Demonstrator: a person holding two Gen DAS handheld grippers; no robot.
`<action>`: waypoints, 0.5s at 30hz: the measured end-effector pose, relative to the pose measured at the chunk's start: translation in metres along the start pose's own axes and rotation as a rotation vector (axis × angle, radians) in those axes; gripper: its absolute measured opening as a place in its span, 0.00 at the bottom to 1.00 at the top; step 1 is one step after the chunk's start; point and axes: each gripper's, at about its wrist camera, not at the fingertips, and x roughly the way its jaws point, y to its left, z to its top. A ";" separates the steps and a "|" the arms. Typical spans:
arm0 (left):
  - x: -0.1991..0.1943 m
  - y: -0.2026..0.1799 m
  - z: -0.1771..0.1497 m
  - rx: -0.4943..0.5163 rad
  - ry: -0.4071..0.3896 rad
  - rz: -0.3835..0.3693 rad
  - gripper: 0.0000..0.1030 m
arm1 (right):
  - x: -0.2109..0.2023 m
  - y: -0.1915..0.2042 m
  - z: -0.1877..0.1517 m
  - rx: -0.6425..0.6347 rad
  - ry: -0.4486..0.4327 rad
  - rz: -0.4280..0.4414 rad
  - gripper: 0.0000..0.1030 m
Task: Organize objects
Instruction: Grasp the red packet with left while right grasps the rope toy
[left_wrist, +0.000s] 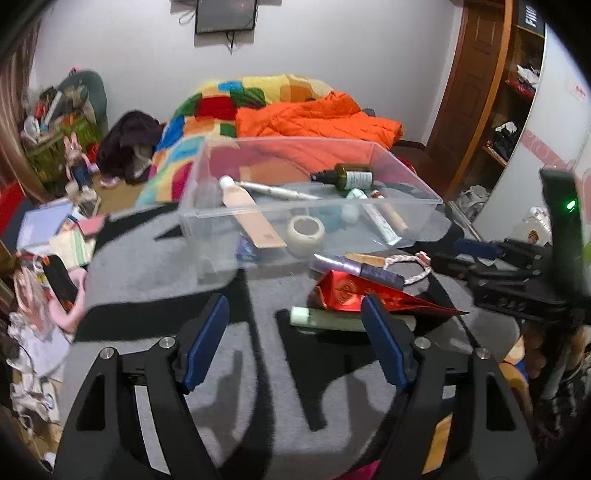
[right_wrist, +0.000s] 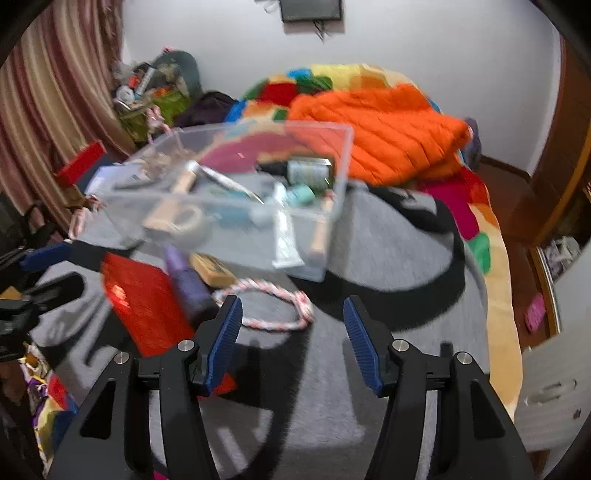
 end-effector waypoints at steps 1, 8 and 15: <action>0.002 -0.001 0.001 -0.004 0.012 -0.008 0.72 | 0.004 0.000 -0.003 0.007 0.014 -0.003 0.52; 0.011 -0.009 0.000 -0.021 0.037 -0.039 0.72 | 0.008 0.025 -0.026 -0.019 0.045 0.085 0.52; 0.019 -0.005 -0.010 -0.025 0.054 -0.006 0.81 | 0.008 0.047 -0.036 -0.050 0.035 0.117 0.60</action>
